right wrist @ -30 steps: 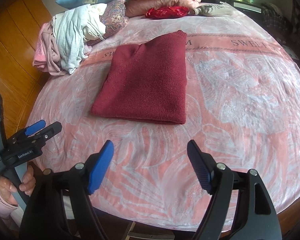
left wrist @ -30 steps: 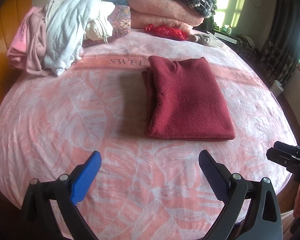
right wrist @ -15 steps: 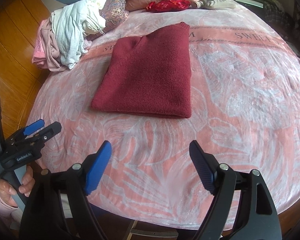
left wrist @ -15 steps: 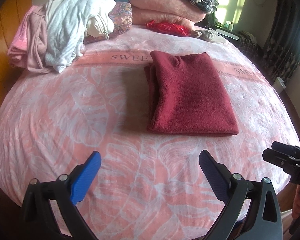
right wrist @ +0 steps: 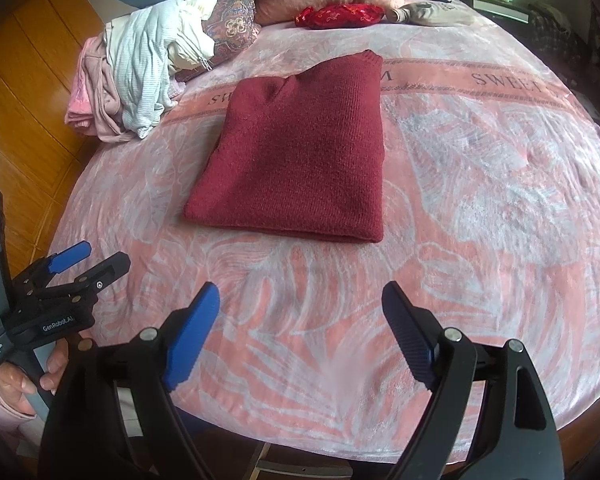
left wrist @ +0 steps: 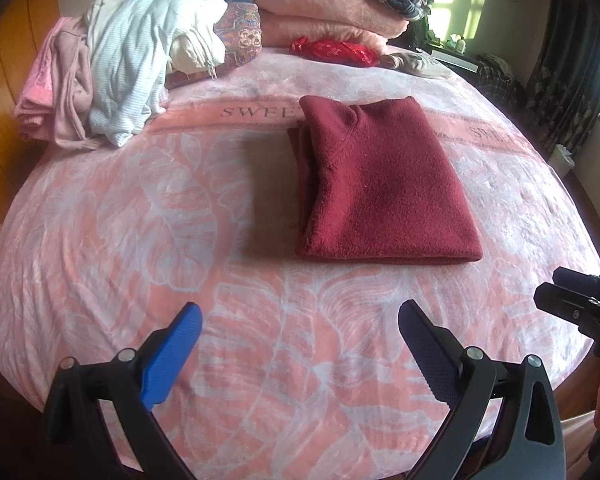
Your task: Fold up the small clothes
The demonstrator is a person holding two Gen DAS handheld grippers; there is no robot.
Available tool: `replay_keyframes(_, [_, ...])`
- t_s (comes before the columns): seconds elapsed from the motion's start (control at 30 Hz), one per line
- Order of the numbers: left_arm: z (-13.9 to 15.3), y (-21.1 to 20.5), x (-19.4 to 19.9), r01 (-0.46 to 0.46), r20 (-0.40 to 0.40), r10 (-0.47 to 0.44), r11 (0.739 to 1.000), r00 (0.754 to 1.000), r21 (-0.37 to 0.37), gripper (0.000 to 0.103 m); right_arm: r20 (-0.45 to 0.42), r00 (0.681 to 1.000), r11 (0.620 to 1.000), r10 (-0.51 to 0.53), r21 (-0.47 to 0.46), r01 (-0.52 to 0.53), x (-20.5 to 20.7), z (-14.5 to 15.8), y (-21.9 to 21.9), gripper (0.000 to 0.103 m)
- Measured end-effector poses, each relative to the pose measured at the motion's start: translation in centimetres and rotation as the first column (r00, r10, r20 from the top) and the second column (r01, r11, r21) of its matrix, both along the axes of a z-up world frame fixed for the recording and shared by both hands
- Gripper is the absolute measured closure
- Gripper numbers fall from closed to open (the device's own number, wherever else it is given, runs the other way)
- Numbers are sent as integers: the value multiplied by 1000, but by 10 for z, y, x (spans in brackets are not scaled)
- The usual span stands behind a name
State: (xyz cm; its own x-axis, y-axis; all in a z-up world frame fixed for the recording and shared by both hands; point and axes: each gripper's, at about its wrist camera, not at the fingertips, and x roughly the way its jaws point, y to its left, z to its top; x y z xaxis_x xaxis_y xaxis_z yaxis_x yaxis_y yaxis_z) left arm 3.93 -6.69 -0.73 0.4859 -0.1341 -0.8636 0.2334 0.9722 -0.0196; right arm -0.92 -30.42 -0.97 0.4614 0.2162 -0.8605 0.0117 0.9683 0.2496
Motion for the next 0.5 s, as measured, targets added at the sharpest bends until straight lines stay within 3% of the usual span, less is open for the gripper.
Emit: replay_keyframes(0.5, [-3, 0, 0, -2, -7, 2, 1000, 1000, 11, 4, -4, 1000, 1000, 6, -14, -6, 1, -4, 1, 18])
